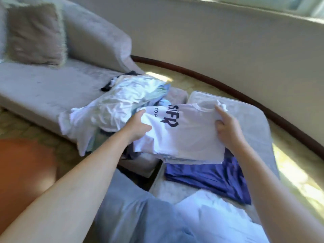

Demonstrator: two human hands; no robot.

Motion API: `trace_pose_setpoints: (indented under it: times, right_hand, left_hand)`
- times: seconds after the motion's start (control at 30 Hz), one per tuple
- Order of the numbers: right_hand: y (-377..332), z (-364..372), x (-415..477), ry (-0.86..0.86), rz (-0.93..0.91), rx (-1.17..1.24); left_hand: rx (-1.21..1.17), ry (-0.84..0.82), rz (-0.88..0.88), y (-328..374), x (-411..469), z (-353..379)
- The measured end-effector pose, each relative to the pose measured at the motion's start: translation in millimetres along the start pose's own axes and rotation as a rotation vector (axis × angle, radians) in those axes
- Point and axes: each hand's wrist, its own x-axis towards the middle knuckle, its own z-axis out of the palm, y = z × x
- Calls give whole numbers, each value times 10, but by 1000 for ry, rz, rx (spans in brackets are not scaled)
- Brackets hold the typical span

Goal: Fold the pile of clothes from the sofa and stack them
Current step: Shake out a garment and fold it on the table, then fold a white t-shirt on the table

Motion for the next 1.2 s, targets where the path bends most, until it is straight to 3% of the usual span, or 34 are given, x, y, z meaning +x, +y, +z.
trace_pose_setpoints:
  times: [0.1,0.23,0.3,0.47,0.57,0.63,0.8,1.0,1.2]
  right_hand:
    - [812,-222,-186,47,162,-73]
    - [1590,-106,-554,-312,474,-366]
    - [1652,39,-604,-348,504,-550]
    - [877,847,-40,-245,196,-512]
    - [126,1524,327,-347,-69,-318]
    - [-304,1908,483,-428,-138,-231]
    - [-1070,2885,850,-610,-115,-197]
    - [-1279,3474,1127,-506,134,-86]
    - [-1352,3299,1027,-294,-153,-196]
  left_hand:
    - [104,-137,1,52,139,607]
    - [399,-393,-85,-308,46,1212]
    - [520,-397,-101,-477,30,1218]
    - [634,-133,-104,-604,211,537]
    - [669,30,-162,-765,300,19]
    - [700,82,-208,-888,327,-266]
    - [764,165,-336,-1259,333,-944]
    - [768,188,-365,-1569,523,-1288]
    - [667,144,-219,-1535,833,-1132]
